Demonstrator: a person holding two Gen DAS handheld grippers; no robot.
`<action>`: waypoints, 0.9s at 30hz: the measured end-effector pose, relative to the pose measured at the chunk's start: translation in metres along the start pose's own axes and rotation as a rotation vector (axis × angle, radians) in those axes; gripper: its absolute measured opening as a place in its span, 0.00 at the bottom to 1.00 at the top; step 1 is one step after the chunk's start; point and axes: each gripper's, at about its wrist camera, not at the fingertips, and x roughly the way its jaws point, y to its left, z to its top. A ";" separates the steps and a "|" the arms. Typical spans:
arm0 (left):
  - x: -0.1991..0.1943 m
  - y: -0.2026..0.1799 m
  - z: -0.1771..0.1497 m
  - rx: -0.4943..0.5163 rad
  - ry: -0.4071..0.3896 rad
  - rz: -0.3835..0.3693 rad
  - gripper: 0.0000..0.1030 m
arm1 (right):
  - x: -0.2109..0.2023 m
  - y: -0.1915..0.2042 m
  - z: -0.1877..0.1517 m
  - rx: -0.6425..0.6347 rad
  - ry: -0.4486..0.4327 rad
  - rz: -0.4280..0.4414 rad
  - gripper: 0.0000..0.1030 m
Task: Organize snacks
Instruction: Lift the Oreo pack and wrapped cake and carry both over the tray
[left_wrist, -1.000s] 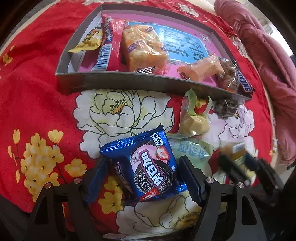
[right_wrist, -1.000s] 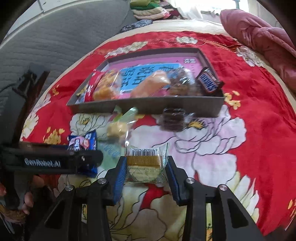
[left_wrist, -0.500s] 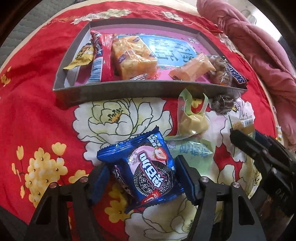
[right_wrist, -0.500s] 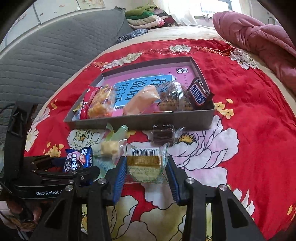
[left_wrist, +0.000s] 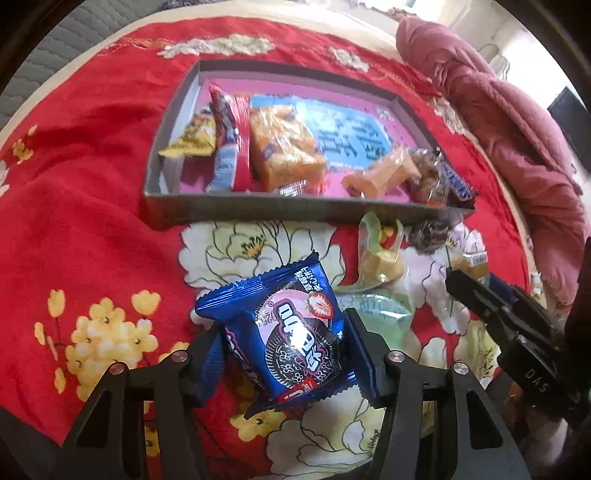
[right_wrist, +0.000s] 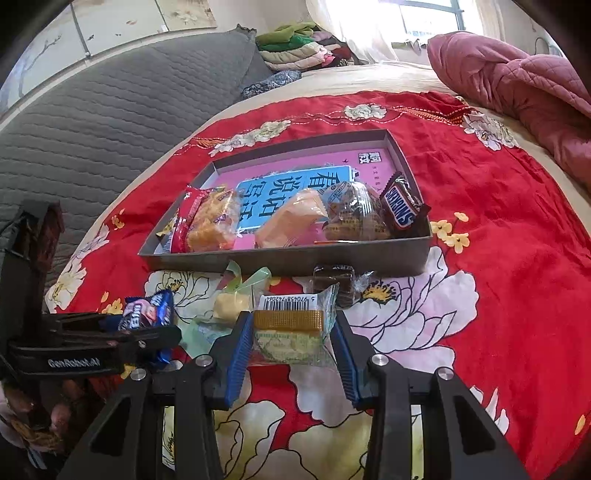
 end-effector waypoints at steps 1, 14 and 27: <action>-0.003 0.000 0.000 -0.001 -0.008 0.000 0.59 | -0.001 0.000 0.001 0.000 -0.007 0.001 0.41; -0.025 -0.015 0.024 0.008 -0.082 -0.013 0.59 | -0.013 -0.002 0.014 0.011 -0.100 0.015 0.41; -0.027 -0.027 0.050 -0.005 -0.121 -0.011 0.59 | -0.010 -0.003 0.027 -0.021 -0.153 0.002 0.41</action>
